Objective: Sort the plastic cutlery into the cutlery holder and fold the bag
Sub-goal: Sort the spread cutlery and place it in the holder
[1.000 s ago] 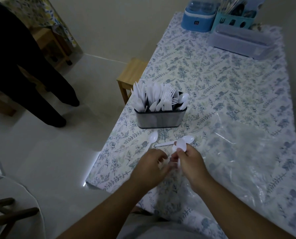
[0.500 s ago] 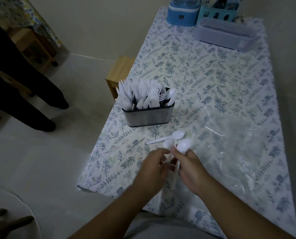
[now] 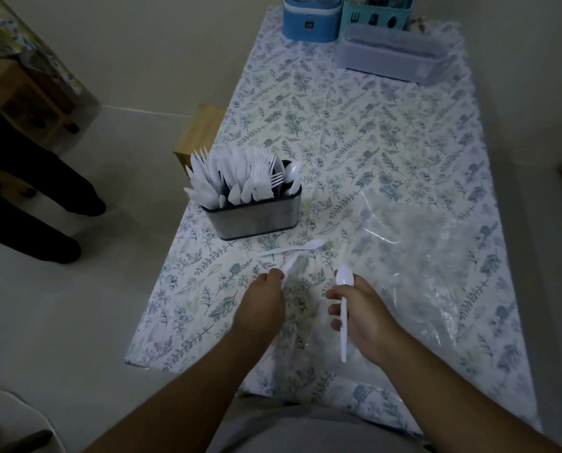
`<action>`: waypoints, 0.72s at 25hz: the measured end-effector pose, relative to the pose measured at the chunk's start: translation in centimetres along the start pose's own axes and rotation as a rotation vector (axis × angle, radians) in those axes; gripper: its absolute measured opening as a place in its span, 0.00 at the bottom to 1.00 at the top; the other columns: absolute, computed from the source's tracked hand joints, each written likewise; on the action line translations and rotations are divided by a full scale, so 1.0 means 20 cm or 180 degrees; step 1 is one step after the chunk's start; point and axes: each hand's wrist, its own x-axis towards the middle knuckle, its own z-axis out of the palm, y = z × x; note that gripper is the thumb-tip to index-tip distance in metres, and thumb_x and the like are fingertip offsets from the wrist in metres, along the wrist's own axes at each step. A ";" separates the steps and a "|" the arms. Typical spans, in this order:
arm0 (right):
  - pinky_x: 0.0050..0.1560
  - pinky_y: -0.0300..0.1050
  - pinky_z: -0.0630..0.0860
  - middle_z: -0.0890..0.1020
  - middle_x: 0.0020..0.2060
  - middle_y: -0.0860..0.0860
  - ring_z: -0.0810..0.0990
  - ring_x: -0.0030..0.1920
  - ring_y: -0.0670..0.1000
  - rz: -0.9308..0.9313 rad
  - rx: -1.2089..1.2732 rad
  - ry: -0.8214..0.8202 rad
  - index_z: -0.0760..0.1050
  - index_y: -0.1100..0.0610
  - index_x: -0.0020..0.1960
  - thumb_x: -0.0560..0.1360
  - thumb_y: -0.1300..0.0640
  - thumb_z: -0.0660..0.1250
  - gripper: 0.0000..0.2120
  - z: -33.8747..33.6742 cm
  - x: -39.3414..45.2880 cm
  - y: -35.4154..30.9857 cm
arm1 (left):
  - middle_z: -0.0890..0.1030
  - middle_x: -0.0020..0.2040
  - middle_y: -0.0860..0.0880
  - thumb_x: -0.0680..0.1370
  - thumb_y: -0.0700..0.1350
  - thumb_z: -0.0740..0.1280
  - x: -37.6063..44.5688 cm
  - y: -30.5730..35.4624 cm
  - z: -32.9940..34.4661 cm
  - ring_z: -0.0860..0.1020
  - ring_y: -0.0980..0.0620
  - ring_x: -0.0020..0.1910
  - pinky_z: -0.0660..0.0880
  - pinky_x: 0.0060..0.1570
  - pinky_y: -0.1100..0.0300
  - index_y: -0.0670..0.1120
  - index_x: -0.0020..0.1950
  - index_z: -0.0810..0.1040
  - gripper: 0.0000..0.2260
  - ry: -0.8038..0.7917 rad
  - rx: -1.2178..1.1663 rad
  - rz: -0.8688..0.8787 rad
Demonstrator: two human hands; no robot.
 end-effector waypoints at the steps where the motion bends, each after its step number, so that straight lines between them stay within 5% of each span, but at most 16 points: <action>1: 0.33 0.45 0.70 0.77 0.47 0.57 0.73 0.37 0.52 -0.0017 -0.0029 -0.0051 0.74 0.56 0.62 0.81 0.60 0.64 0.10 -0.01 0.00 0.00 | 0.82 0.49 0.48 0.82 0.39 0.62 -0.02 0.02 -0.02 0.79 0.53 0.43 0.77 0.41 0.62 0.46 0.63 0.75 0.11 0.0044 -0.0392 -0.0120; 4: 0.43 0.47 0.78 0.82 0.48 0.53 0.82 0.44 0.52 -0.0207 -0.0014 -0.0245 0.75 0.55 0.63 0.80 0.55 0.68 0.13 0.00 0.00 0.01 | 0.84 0.45 0.54 0.81 0.40 0.66 -0.10 0.12 -0.07 0.82 0.60 0.42 0.78 0.42 0.68 0.49 0.58 0.80 0.09 -0.0450 -0.1571 -0.0032; 7: 0.54 0.55 0.82 0.85 0.50 0.56 0.85 0.52 0.56 -0.0443 0.0093 -0.0164 0.76 0.53 0.65 0.82 0.61 0.63 0.13 0.01 -0.01 0.01 | 0.84 0.47 0.56 0.79 0.40 0.67 -0.09 0.21 -0.07 0.82 0.62 0.45 0.78 0.46 0.68 0.49 0.53 0.83 0.07 -0.0572 -0.1475 0.0441; 9: 0.49 0.55 0.82 0.82 0.45 0.56 0.83 0.43 0.55 -0.0450 0.0030 0.0040 0.77 0.50 0.63 0.83 0.63 0.60 0.14 -0.01 -0.01 0.00 | 0.82 0.51 0.53 0.79 0.40 0.67 0.02 0.21 -0.05 0.78 0.60 0.51 0.74 0.52 0.68 0.47 0.55 0.82 0.07 0.0042 -0.0932 0.0489; 12: 0.32 0.46 0.73 0.80 0.42 0.55 0.74 0.32 0.51 -0.0395 -0.0215 0.0229 0.79 0.49 0.61 0.82 0.61 0.61 0.13 -0.06 -0.04 0.01 | 0.79 0.62 0.48 0.78 0.38 0.67 0.22 0.16 -0.03 0.74 0.48 0.63 0.72 0.64 0.53 0.47 0.66 0.78 0.16 0.0326 -0.0077 0.0530; 15: 0.28 0.43 0.66 0.79 0.41 0.54 0.69 0.29 0.49 -0.0306 -0.0333 0.0320 0.78 0.51 0.59 0.82 0.58 0.62 0.09 -0.10 -0.07 0.02 | 0.80 0.57 0.46 0.78 0.39 0.67 0.31 0.10 0.00 0.75 0.43 0.59 0.72 0.59 0.49 0.52 0.67 0.77 0.18 -0.0013 0.0762 0.0574; 18: 0.30 0.44 0.65 0.75 0.43 0.55 0.68 0.31 0.49 0.0063 0.0146 0.0240 0.77 0.54 0.59 0.82 0.48 0.62 0.12 -0.11 -0.05 0.01 | 0.78 0.51 0.46 0.80 0.37 0.64 0.25 0.11 -0.01 0.77 0.50 0.46 0.73 0.45 0.64 0.52 0.67 0.78 0.19 -0.0158 0.0251 0.0458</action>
